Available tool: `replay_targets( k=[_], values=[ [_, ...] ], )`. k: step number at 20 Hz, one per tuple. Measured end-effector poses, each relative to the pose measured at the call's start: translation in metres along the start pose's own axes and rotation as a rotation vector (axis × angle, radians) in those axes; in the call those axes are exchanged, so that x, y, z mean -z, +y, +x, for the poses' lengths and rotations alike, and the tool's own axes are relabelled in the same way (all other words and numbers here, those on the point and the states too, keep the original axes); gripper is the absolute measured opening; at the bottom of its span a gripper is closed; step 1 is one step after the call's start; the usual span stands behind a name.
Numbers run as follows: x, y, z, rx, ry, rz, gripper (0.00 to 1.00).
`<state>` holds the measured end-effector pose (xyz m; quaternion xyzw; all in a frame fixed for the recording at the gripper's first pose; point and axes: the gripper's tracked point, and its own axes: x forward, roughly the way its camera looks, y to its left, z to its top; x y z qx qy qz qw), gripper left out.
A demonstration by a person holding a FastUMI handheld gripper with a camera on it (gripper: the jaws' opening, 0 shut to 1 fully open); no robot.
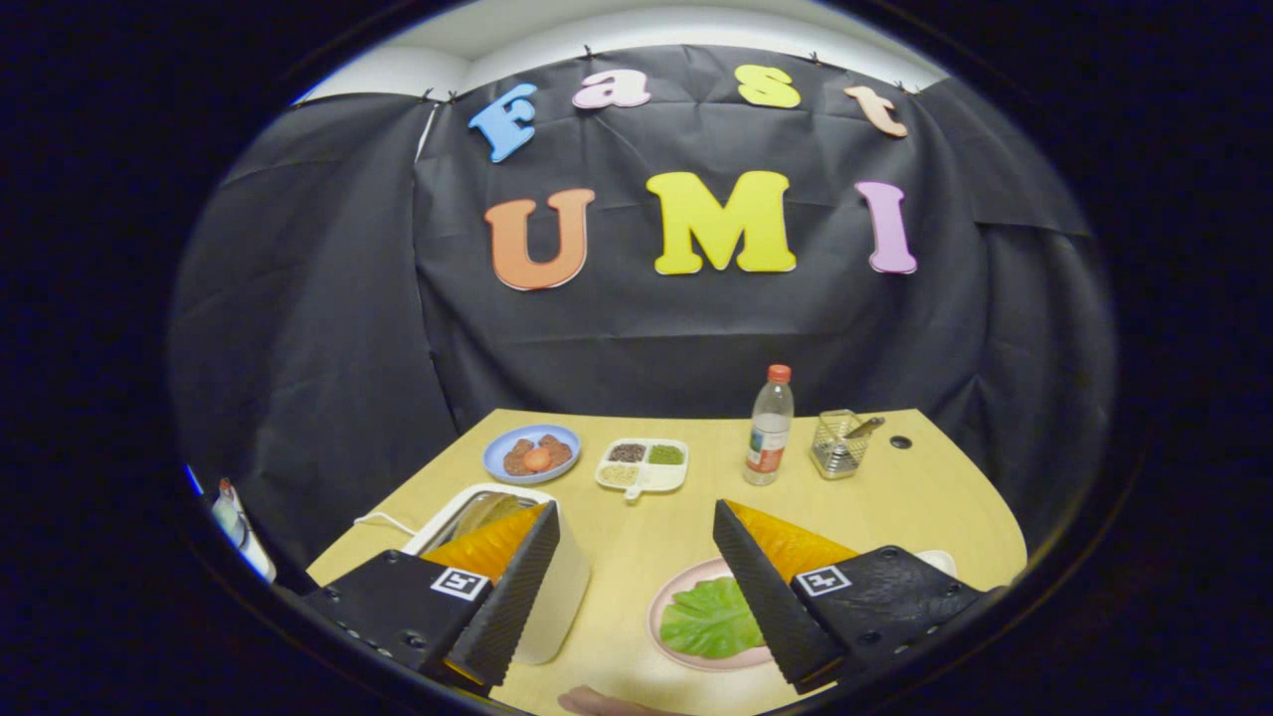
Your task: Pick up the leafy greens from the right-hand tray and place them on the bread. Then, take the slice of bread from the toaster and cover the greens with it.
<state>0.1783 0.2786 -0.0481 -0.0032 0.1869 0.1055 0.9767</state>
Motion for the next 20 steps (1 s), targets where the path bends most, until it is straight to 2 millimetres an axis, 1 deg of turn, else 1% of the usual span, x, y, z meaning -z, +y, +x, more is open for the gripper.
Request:
replay_targets(
  k=[4,7,10,11,13,14,16,19,20],
  values=[
    [0.000,0.046,0.011,-0.044,0.016,-0.011,0.96],
    [0.007,0.072,0.022,-0.068,0.038,-0.022,0.96],
    [0.020,0.088,0.036,-0.075,0.077,-0.026,0.96],
    [0.026,0.092,0.041,-0.070,0.100,-0.023,0.96],
    [0.041,0.099,0.052,-0.055,0.158,-0.008,0.92],
    [0.046,0.101,0.056,-0.044,0.183,0.003,0.85],
    [0.054,0.098,0.065,-0.007,0.223,0.011,0.69],
    [0.061,0.098,0.069,0.022,0.248,0.004,0.57],
    [0.065,0.095,0.071,0.037,0.260,-0.005,0.53]
  ],
)
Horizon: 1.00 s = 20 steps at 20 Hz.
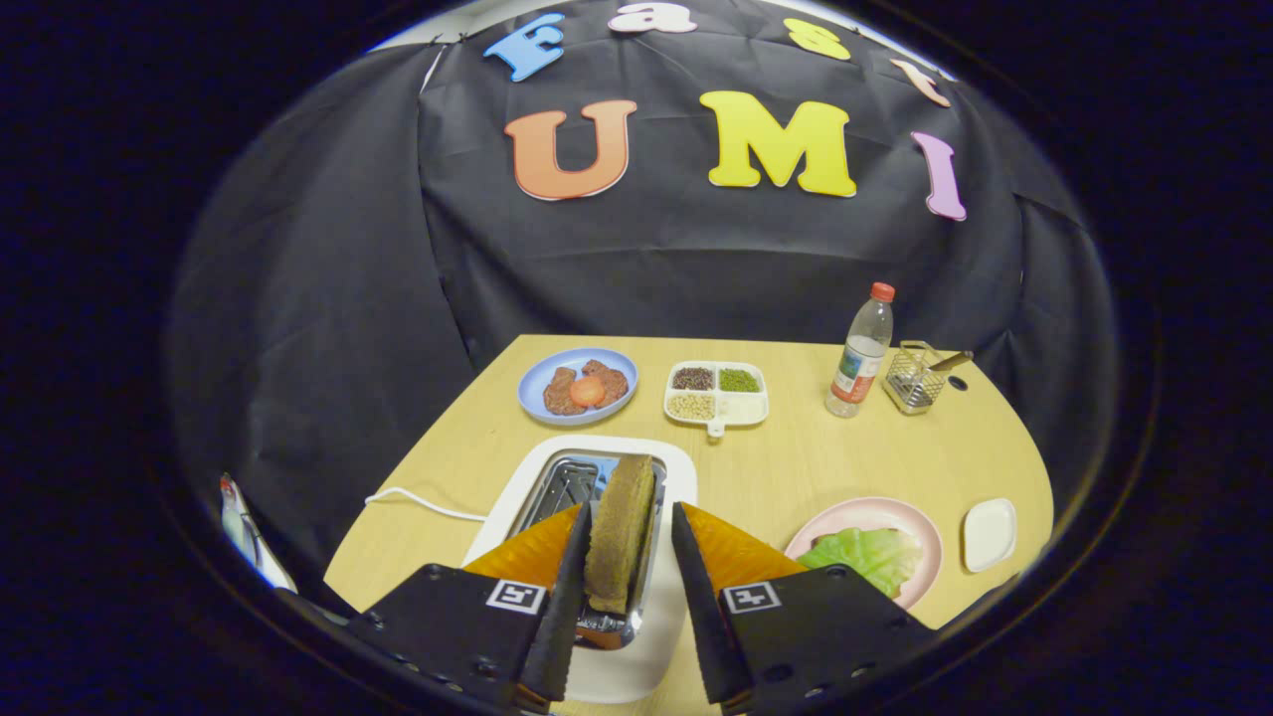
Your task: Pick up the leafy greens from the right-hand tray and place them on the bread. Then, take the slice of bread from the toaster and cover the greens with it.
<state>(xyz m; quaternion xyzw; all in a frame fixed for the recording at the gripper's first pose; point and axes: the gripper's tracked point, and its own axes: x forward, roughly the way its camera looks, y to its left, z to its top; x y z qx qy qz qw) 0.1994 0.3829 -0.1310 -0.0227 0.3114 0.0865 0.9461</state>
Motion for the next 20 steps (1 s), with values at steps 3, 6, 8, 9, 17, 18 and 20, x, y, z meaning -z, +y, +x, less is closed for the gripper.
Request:
replay_targets(
  k=[3,6,8,9,17,18,20],
  values=[
    [0.002,-0.001,0.003,0.021,0.010,0.000,0.36],
    [0.004,0.004,-0.003,0.007,0.024,0.012,0.13],
    [0.001,0.005,-0.009,-0.001,0.024,0.007,0.13],
    [-0.002,0.005,-0.012,-0.003,0.017,0.007,0.13],
    [-0.048,-0.011,-0.068,-0.036,-0.090,0.039,0.13],
    [-0.054,-0.015,-0.076,-0.036,-0.107,0.039,0.13],
    [-0.066,-0.023,-0.092,-0.035,-0.141,0.041,0.12]
  ],
)
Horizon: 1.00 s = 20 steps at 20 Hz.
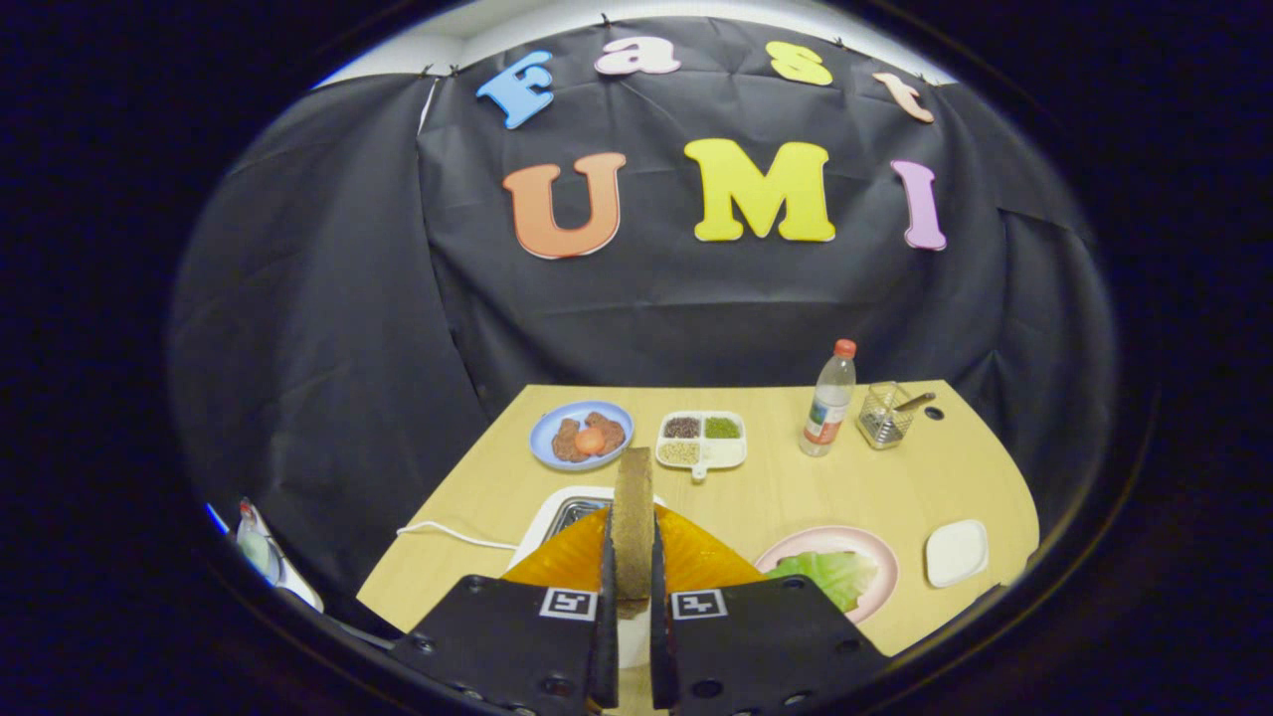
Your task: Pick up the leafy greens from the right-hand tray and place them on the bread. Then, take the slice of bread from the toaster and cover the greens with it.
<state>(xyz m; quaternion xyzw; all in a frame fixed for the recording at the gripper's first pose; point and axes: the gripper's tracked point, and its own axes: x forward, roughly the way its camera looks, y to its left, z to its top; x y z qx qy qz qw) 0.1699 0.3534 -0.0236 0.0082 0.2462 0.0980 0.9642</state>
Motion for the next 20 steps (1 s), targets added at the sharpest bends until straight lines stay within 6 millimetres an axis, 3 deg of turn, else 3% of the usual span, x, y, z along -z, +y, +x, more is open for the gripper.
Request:
replay_targets(
  k=[5,11,15,20],
  values=[
    [-0.016,-0.026,-0.029,-0.001,-0.035,0.022,0.12],
    [-0.015,-0.094,-0.046,0.040,-0.060,0.058,0.12],
    [0.008,-0.140,-0.031,0.079,-0.027,0.098,0.13],
    [0.047,-0.176,0.005,0.099,0.045,0.178,0.13]
  ],
)
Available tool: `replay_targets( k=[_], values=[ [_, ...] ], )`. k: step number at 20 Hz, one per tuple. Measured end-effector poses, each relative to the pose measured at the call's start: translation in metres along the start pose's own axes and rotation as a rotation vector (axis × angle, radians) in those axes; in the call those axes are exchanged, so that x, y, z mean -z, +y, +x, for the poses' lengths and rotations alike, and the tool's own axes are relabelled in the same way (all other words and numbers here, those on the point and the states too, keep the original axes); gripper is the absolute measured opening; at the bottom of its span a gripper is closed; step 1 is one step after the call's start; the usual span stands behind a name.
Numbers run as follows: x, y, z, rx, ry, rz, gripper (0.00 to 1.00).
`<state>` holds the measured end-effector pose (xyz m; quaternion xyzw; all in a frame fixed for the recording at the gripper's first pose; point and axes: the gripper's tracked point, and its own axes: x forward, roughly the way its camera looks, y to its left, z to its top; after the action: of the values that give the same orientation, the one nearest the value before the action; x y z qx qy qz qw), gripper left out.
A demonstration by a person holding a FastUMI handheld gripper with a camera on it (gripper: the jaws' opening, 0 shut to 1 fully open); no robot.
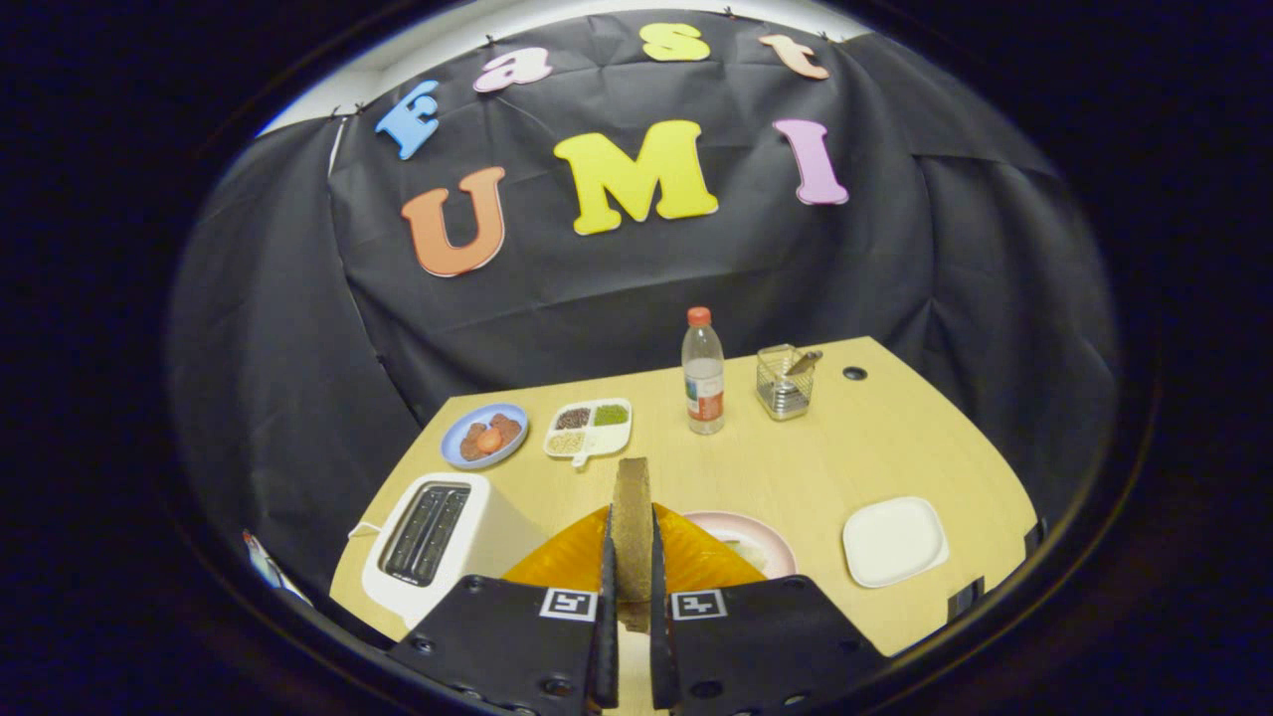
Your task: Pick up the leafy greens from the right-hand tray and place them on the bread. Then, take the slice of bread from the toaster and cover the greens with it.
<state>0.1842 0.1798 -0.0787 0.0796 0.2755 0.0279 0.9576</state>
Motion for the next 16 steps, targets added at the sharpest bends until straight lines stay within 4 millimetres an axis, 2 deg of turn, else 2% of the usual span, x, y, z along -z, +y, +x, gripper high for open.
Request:
replay_targets(
  k=[5,8,10,16],
  values=[
    [0.039,-0.013,0.042,-0.014,0.068,0.110,0.12],
    [0.057,-0.014,0.058,-0.031,0.092,0.155,0.12],
    [0.063,-0.015,0.064,-0.043,0.093,0.172,0.13],
    [0.073,-0.046,0.076,-0.011,0.050,0.125,0.13]
  ],
)
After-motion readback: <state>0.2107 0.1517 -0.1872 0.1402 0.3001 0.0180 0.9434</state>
